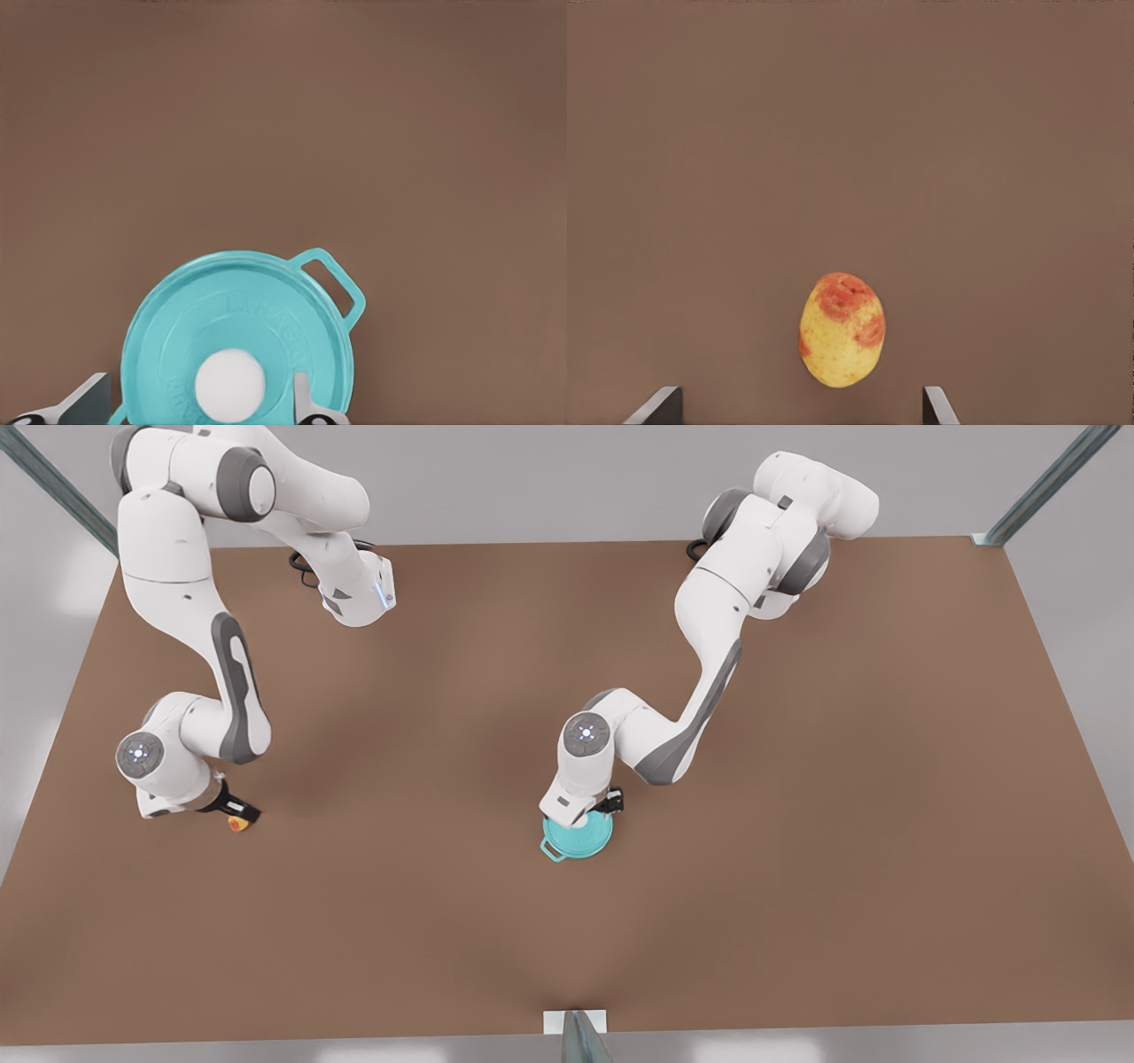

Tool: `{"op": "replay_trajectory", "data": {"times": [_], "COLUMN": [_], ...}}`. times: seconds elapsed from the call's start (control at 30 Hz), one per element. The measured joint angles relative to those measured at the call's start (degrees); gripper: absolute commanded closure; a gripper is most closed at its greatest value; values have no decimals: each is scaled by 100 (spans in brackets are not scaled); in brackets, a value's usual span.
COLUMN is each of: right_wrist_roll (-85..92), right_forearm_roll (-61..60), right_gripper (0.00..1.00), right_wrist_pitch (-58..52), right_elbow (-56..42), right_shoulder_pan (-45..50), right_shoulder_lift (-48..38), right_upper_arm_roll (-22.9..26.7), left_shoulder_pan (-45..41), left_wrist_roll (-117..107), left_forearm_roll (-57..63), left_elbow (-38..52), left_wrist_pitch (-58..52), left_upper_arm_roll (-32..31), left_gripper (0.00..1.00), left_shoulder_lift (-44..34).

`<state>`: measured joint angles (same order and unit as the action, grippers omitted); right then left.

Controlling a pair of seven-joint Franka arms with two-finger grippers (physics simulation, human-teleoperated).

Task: Open the pot lid and put the potato into the pot

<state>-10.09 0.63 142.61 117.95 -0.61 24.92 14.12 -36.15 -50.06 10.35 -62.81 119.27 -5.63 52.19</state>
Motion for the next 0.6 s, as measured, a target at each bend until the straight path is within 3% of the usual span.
{"op": "replay_trajectory", "data": {"times": [0.37,0.4,0.43,0.53,0.6], "right_wrist_roll": [253,275,295,357,393], "right_forearm_roll": [23,25,37,66,71], "right_gripper": [0,0,0,0,0], "right_wrist_pitch": [703,751,792,880,919], "right_elbow": [322,334,340,344,339], "right_shoulder_pan": [-66,-98,-123,-394,-457], "right_shoulder_lift": [234,270,293,313,315], "right_upper_arm_roll": [-7,-7,-10,-229,-297], "left_shoulder_pan": [-21,-23,-23,-24,-24], "left_wrist_roll": [-341,-365,-388,-457,-506], "left_forearm_roll": [169,179,188,213,234], "left_elbow": [-31,-29,-26,-24,-18], "left_wrist_pitch": [191,201,209,218,218], "left_upper_arm_roll": [35,34,35,34,35], "left_gripper": [1,31,45,63,68], "left_shoulder_lift": [298,303,302,301,300]}}
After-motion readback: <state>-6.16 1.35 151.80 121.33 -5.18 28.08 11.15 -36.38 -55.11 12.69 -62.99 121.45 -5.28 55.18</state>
